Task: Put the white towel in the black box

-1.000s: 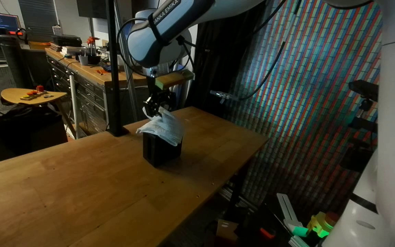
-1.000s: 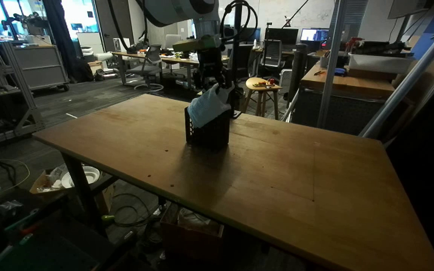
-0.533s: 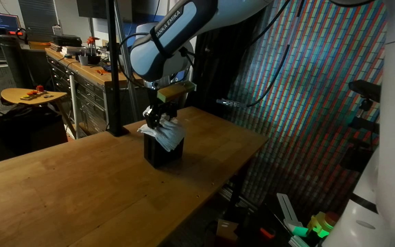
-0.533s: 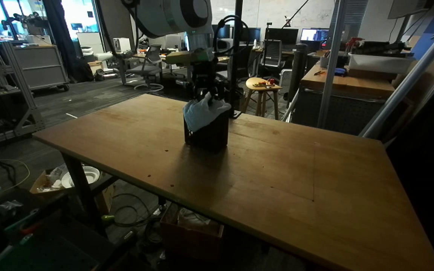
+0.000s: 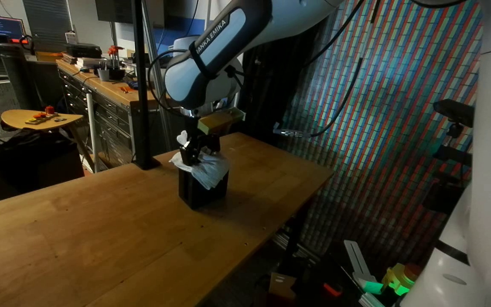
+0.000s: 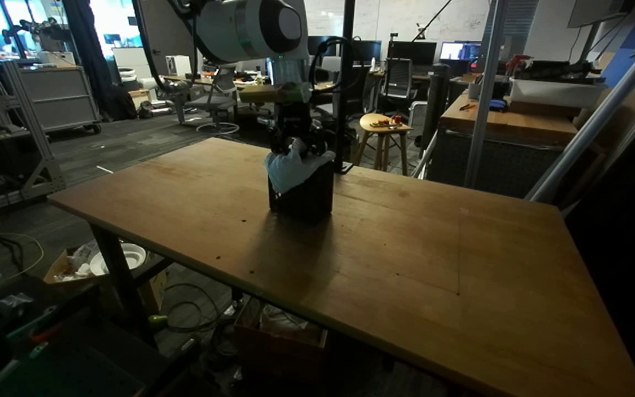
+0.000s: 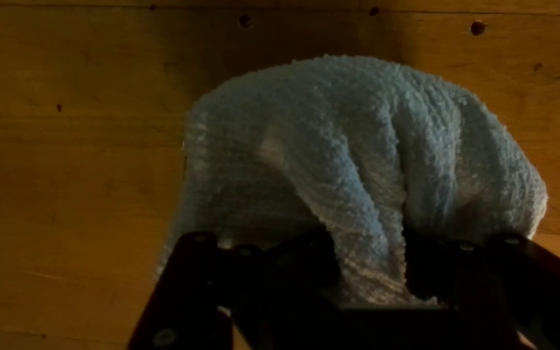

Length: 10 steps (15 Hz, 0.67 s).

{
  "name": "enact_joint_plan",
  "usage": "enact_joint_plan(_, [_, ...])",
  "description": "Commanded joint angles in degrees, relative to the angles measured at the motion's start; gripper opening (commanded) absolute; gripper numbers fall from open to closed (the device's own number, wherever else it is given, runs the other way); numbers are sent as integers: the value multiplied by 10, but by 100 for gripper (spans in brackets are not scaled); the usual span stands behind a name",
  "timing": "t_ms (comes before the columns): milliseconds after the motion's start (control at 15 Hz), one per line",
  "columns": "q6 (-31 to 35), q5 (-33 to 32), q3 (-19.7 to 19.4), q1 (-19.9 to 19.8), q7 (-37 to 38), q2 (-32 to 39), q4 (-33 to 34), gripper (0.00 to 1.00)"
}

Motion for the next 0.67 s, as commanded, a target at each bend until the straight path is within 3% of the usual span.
enact_joint_plan(0, [25,35,14,-16,-40,-4,-23,4])
enact_joint_plan(333, [40,80,21,-28,-79,-1,-35,4])
enact_joint_plan(600, [36,75,14,-31,-84,-13,-36,4])
